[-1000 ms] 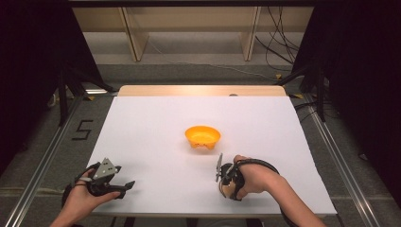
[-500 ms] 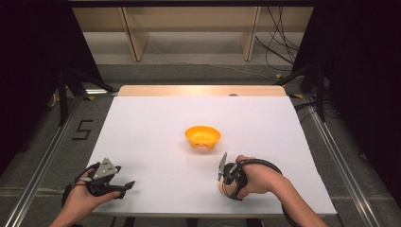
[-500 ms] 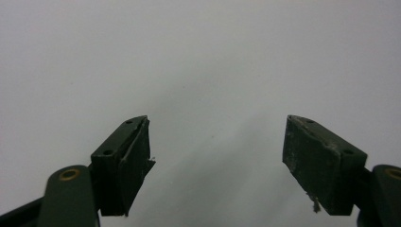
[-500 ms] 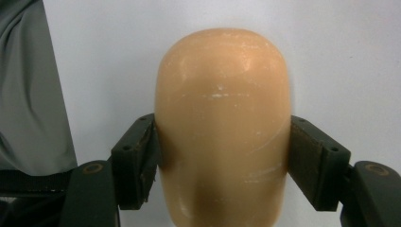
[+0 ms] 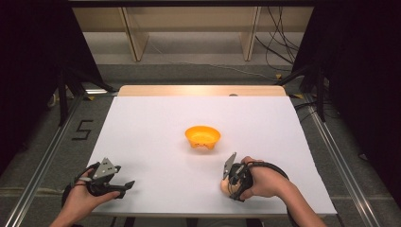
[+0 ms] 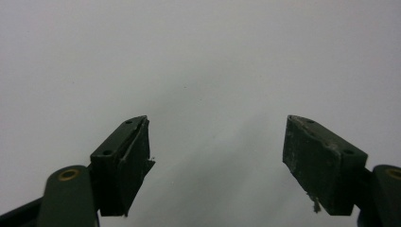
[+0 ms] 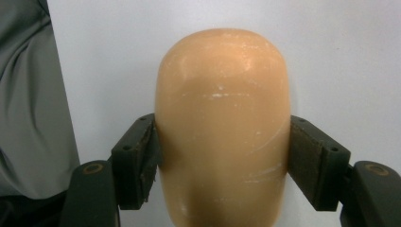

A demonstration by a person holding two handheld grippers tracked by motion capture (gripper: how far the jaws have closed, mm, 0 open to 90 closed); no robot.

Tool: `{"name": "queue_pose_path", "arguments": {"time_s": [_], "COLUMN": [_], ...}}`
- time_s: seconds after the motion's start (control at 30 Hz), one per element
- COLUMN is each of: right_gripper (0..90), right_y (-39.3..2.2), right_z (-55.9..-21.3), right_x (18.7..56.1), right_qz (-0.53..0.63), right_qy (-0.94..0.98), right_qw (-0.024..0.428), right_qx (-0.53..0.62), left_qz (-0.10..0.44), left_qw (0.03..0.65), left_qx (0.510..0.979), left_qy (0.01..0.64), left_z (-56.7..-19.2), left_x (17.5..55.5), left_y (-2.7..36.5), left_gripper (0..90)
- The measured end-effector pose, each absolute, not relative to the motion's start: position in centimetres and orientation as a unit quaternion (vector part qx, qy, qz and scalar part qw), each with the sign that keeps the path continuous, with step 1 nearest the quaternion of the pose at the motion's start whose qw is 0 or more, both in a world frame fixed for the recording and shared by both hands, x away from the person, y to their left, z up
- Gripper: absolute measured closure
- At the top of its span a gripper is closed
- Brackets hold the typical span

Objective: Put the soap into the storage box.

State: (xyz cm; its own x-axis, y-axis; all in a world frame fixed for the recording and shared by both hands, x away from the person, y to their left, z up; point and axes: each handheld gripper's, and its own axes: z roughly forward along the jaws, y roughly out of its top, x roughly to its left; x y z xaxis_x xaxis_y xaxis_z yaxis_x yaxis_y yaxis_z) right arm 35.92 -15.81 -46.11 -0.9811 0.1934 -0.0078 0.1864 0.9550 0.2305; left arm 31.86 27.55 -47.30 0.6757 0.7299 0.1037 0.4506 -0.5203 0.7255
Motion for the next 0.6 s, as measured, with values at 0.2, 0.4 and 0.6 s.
{"name": "queue_pose_path", "arguments": {"time_s": [0.2, 0.4, 0.6], "right_gripper": [33.3, 33.3, 33.3], "right_y": [-16.5, -17.1, -17.4], "right_z": [-46.0, -46.0, -45.8], "right_x": [35.7, 35.7, 35.6], "right_qz": [0.135, 0.161, 0.172], "right_qy": [0.984, 0.979, 0.976], "right_qw": [0.010, 0.005, 0.009], "right_qx": [0.117, 0.126, 0.136], "left_qz": [0.203, 0.203, 0.203], "left_qw": [0.343, 0.344, 0.345], "left_qx": [0.849, 0.848, 0.848], "left_qy": [0.348, 0.348, 0.349], "left_z": [-47.3, -47.3, -47.3], "left_x": [31.9, 31.9, 31.9], "left_y": [27.6, 27.6, 27.6], "left_gripper": [23.6, 23.6, 23.6]}}
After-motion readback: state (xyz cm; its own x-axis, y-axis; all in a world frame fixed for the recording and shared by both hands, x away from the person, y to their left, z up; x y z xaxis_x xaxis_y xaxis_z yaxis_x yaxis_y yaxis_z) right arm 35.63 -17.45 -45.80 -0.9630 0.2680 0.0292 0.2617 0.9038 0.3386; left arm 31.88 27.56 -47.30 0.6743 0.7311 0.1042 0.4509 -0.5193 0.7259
